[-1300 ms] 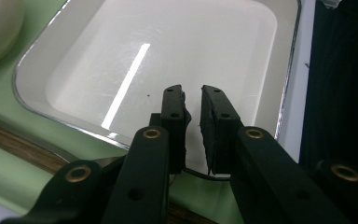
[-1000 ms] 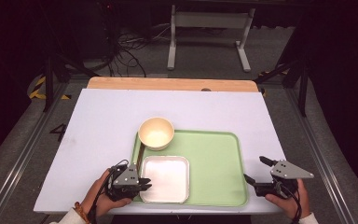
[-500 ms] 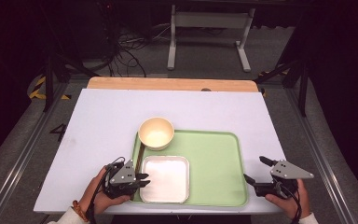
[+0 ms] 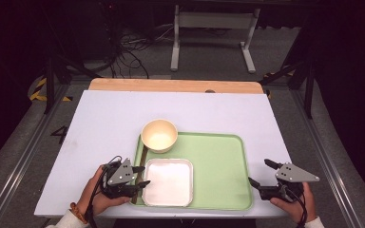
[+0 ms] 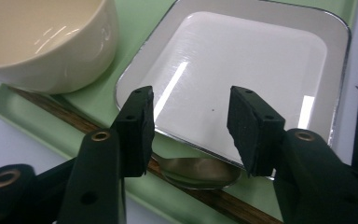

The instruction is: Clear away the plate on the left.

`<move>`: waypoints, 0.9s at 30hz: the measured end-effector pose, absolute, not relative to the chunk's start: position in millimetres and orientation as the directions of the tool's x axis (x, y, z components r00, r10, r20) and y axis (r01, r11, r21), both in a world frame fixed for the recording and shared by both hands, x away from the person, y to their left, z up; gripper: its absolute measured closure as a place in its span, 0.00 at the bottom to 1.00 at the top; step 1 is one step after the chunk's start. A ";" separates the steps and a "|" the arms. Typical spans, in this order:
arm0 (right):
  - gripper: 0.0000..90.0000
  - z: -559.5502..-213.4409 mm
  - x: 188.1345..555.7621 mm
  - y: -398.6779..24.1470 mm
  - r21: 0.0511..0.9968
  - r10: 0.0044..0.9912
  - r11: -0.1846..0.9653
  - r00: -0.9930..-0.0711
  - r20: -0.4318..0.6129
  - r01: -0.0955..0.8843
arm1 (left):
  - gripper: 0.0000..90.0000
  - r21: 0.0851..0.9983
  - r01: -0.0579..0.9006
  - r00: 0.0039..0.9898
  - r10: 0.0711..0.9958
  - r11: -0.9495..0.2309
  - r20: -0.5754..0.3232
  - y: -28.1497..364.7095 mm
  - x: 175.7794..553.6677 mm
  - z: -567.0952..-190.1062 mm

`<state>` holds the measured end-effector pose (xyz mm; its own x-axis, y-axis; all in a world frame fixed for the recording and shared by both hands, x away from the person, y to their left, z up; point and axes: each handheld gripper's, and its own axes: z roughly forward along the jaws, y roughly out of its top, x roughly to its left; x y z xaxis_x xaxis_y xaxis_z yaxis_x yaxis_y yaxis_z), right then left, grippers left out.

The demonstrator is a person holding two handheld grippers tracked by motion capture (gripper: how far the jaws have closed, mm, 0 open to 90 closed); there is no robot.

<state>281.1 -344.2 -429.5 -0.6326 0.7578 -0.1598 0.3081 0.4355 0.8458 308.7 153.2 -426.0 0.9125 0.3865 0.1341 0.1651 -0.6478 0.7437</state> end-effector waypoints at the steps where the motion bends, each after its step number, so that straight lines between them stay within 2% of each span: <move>1: 0.16 -429.4 281.1 -344.3 0.845 0.757 0.437 -0.633 -0.160 0.308 | 0.56 0.746 0.163 0.912 0.386 -0.646 0.134 153.7 308.9 -425.4; 12: 0.16 -429.8 281.3 -344.2 0.846 0.757 0.435 -0.633 -0.159 0.308 | 0.35 0.761 0.168 0.883 0.440 -0.626 0.166 158.8 310.1 -420.4; 27: 0.16 -430.3 281.6 -343.8 0.844 0.756 0.437 -0.635 -0.158 0.310 | 0.23 0.791 0.171 0.847 0.498 -0.587 0.186 172.3 317.5 -413.1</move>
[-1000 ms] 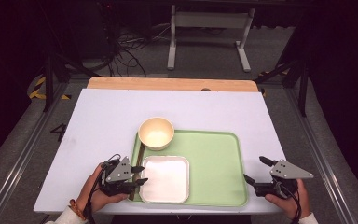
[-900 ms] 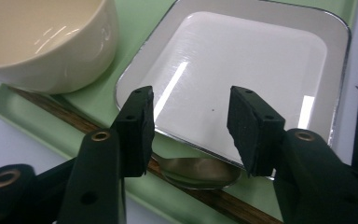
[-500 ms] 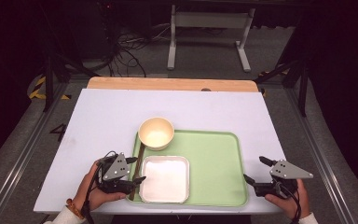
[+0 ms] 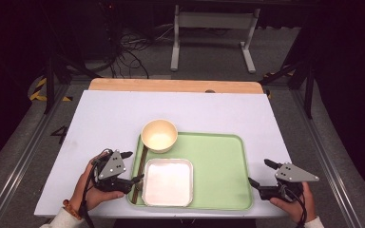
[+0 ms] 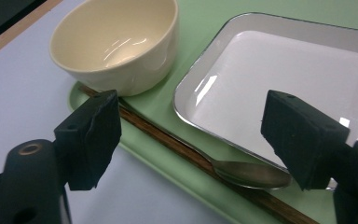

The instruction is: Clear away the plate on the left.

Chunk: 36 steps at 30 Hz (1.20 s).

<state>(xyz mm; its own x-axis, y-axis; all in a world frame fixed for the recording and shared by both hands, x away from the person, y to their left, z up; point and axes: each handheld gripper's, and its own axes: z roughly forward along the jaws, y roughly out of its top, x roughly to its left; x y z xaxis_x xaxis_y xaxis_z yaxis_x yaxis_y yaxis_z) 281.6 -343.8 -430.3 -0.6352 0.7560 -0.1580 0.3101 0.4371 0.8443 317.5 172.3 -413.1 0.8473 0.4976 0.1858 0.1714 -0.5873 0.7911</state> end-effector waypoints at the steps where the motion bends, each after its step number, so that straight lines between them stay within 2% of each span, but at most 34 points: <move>1: 0.16 -430.3 281.5 -343.8 0.844 0.755 0.437 -0.636 -0.158 0.310 | 0.23 0.793 0.177 0.843 0.505 -0.583 0.183 174.0 318.7 -412.5; 15: 0.16 -430.6 281.7 -343.4 0.844 0.756 0.436 -0.636 -0.156 0.312 | 0.22 0.804 0.214 0.795 0.577 -0.554 0.186 199.5 331.6 -411.7; 36: 0.15 -431.3 283.9 -346.1 0.845 0.767 0.431 -0.623 -0.157 0.317 | 0.21 0.795 0.334 0.748 0.656 -0.507 0.104 252.4 336.1 -440.1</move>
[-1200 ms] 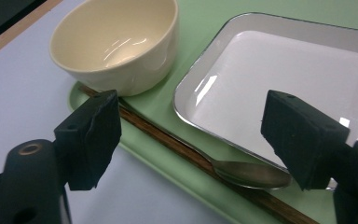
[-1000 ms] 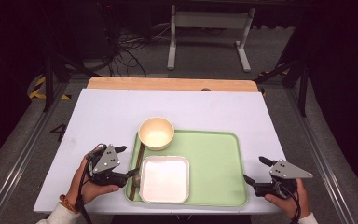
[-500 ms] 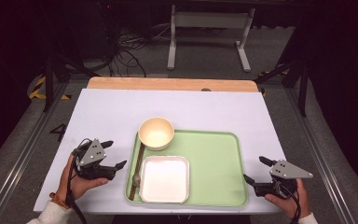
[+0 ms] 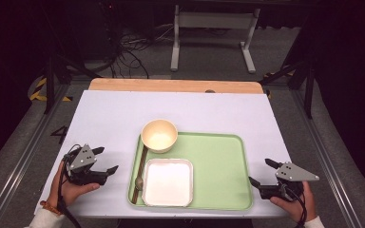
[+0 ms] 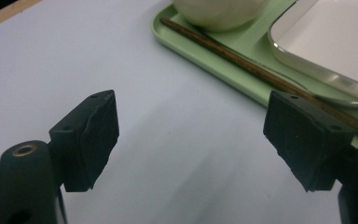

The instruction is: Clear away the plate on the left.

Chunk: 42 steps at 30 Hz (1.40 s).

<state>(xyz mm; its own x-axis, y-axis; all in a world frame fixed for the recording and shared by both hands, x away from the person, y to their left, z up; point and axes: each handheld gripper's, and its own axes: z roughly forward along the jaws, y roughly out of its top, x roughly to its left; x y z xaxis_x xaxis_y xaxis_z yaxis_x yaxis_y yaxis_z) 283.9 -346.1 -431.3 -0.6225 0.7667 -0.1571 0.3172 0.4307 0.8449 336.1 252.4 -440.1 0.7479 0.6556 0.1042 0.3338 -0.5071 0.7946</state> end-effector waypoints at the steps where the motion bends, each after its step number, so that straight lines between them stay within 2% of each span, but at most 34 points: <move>1: 0.15 -431.3 284.2 -346.7 0.844 0.769 0.430 -0.621 -0.155 0.321 | 0.21 0.792 0.340 0.747 0.657 -0.507 0.100 255.6 335.4 -442.8; 17: 0.15 -432.1 285.4 -350.3 0.845 0.774 0.426 -0.614 -0.156 0.322 | 0.18 0.833 0.402 0.706 0.708 -0.380 -0.018 280.2 313.7 -453.0; 22: 0.15 -431.3 284.2 -349.2 0.845 0.771 0.432 -0.615 -0.165 0.315 | 0.15 0.833 0.403 0.703 0.711 -0.378 -0.017 279.3 312.2 -453.7; 42: 0.14 -431.3 282.9 -347.2 0.841 0.774 0.439 -0.608 -0.174 0.317 | 0.11 0.831 0.385 0.716 0.698 -0.400 0.004 272.4 309.7 -454.0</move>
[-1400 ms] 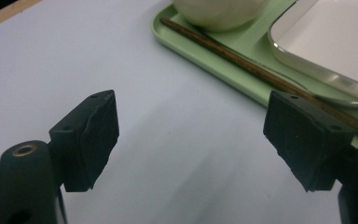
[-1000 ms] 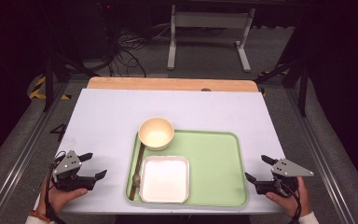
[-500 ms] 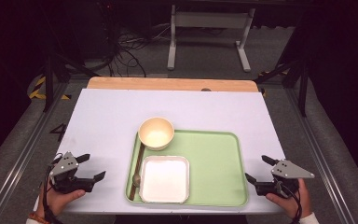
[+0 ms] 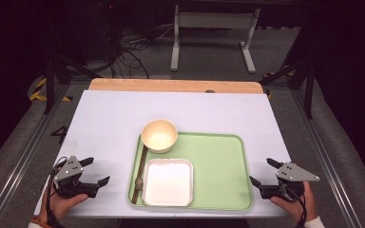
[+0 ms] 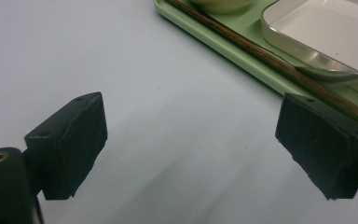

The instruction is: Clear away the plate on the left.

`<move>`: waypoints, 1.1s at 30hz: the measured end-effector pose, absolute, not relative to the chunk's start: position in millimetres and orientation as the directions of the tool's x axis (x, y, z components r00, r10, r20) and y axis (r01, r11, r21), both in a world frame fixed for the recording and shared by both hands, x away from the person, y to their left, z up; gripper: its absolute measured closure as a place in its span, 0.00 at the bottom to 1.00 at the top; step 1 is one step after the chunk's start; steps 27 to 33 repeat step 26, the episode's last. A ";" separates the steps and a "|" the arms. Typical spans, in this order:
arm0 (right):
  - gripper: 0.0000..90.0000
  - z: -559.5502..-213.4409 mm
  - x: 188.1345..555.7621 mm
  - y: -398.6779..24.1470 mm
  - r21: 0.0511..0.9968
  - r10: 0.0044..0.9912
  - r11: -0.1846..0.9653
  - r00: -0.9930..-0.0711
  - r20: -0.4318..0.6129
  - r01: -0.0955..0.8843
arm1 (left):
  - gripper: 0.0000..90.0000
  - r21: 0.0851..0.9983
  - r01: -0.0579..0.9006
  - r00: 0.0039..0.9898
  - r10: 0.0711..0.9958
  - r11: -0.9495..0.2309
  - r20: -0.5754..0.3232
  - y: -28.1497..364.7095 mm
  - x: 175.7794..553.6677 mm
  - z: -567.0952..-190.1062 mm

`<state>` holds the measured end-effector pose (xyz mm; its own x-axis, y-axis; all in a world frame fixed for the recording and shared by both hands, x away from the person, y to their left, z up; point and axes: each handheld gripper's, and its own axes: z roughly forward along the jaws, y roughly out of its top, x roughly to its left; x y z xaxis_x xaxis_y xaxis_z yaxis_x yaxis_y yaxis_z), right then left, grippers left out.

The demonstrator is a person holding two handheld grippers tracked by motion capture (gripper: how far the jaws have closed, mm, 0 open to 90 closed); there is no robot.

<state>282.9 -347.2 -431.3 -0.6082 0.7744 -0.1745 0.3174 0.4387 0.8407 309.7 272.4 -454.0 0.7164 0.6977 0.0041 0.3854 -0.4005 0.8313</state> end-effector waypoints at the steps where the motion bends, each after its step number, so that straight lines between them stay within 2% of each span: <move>1: 0.14 -431.2 282.8 -347.0 0.841 0.774 0.439 -0.609 -0.175 0.316 | 0.11 0.835 0.382 0.720 0.694 -0.396 -0.001 272.0 309.6 -453.6; 33: 0.13 -433.5 285.7 -350.1 0.846 0.788 0.418 -0.594 -0.158 0.329 | 0.11 0.821 0.394 0.724 0.690 -0.414 0.000 266.4 312.9 -455.5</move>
